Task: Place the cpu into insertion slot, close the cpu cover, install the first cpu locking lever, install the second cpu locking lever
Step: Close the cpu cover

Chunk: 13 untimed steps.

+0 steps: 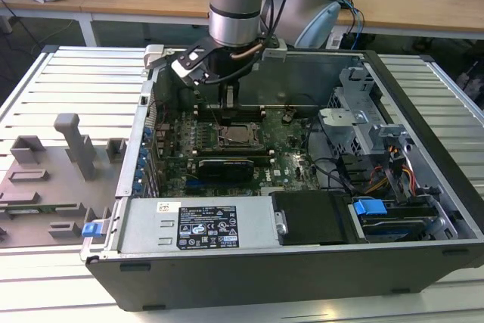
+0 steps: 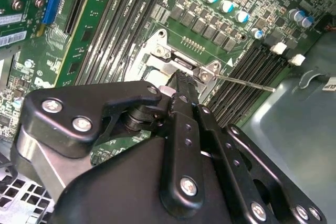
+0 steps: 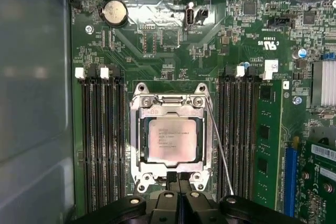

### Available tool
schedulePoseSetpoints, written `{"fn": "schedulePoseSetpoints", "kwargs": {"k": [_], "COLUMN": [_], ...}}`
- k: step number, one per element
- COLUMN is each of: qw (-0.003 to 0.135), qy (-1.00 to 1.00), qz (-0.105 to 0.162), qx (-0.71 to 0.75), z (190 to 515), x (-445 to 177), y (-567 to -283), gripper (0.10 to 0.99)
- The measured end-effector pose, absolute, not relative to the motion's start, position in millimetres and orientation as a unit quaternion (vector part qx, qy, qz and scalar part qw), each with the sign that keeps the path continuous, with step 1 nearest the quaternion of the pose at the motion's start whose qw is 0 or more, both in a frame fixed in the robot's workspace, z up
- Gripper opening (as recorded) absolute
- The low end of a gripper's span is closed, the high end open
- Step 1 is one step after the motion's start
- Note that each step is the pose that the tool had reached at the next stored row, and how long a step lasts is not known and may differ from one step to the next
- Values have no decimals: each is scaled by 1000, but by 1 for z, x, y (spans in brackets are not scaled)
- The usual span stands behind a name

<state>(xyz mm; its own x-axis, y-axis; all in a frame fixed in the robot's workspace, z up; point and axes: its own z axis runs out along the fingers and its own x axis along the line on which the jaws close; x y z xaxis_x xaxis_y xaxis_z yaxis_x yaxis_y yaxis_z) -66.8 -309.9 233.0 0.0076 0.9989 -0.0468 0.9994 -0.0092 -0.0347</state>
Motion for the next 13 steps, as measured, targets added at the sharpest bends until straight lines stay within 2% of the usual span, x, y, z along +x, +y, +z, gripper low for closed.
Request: {"fn": "schedulePoseSetpoints", "kwargs": {"k": [13], "qw": [4], "qy": [704], "qz": [-29], "qx": [710], "z": [207], "x": [-71], "y": [-310], "gripper": [106]}}
